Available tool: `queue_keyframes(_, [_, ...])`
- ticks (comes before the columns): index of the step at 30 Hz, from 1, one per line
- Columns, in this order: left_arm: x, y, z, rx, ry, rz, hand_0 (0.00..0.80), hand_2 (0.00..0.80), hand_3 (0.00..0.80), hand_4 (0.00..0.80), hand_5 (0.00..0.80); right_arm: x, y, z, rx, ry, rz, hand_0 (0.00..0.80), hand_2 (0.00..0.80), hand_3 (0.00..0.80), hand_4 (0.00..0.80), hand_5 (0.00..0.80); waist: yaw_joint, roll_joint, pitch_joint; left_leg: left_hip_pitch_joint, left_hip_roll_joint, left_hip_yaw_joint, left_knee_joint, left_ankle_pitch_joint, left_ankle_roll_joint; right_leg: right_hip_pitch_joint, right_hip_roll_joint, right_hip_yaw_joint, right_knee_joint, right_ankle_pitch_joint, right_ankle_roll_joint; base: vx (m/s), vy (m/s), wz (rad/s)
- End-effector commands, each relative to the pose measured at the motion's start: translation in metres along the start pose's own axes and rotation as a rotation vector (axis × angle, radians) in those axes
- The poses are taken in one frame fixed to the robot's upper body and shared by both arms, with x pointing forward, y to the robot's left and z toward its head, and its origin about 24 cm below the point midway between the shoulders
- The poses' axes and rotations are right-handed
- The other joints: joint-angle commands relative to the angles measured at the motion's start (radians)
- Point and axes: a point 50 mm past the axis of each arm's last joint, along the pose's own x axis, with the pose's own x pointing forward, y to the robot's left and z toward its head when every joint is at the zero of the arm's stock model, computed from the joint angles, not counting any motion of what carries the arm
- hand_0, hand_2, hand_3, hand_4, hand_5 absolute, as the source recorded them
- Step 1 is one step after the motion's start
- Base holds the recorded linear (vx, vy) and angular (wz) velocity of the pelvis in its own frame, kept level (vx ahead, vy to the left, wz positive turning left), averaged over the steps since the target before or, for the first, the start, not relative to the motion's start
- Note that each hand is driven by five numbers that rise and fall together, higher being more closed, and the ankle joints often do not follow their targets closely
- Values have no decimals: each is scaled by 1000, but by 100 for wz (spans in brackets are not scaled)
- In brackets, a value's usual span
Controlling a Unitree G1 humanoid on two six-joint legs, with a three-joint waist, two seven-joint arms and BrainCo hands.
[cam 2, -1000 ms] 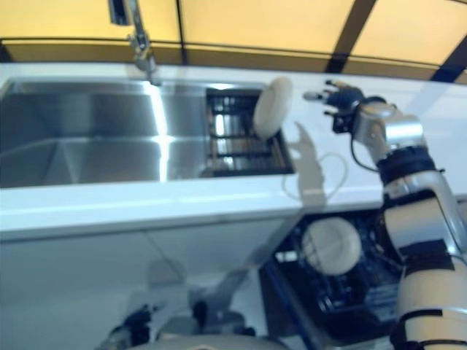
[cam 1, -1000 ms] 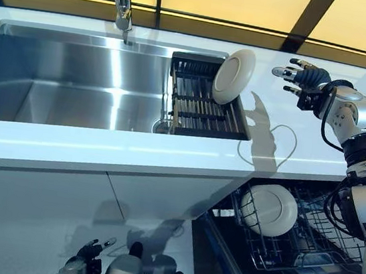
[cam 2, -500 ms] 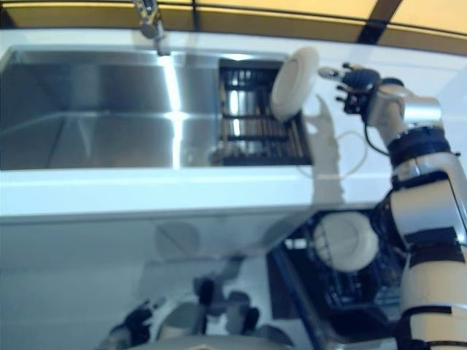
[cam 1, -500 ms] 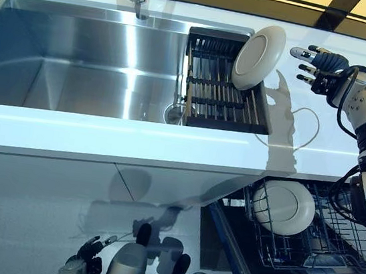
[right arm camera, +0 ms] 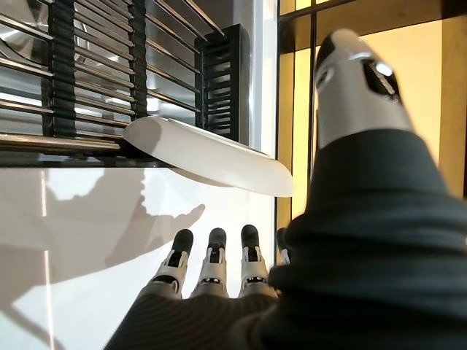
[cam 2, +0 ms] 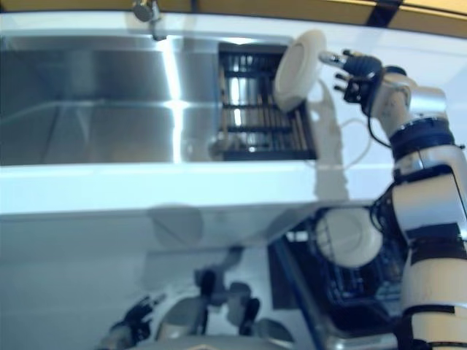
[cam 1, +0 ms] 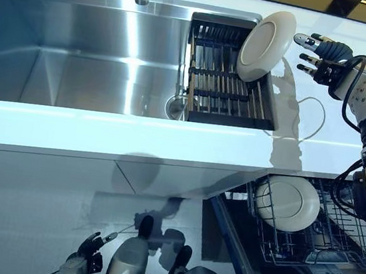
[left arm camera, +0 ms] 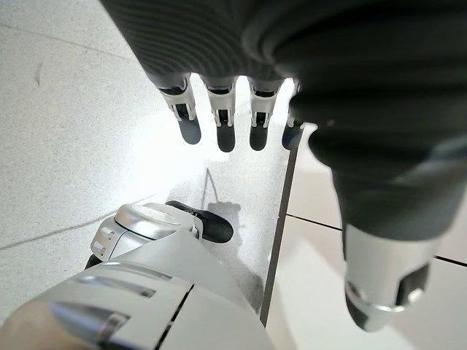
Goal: Take plates into dishwasher
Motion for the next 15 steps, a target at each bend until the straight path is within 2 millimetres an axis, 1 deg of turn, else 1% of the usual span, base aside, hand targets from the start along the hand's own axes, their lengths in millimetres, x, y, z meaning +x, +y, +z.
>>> queue_keyframes(1, [3, -2, 14, 41, -39, -18, 0, 0, 0, 0, 0, -13, 16, 56, -42, -163, 32, 0, 0, 0, 0, 0, 30, -33, -11, 62, 47, 0, -3, -64, -60, -34, -133, 4, 6, 117, 101, 35, 12, 3])
queue_keyframes(7, [2, -1, 7, 40, -22, -8, 0, 0, 0, 0, 0, -11, 16, 53, -51, -143, 48, 0, 0, 0, 0, 0, 35, -36, -19, 70, 48, 0, -3, -66, -61, -23, -133, 4, 4, 115, 100, 27, 8, 3])
queue_keyframes(15, [1, 0, 7, 36, -31, 4, 0, 0, 0, 0, 0, -9, 22, 47, -74, -120, 63, 0, 0, 0, 0, 0, 39, -41, -19, 75, 48, -5, -3, -67, -61, -19, -133, 3, 4, 116, 102, 0, 0, 0])
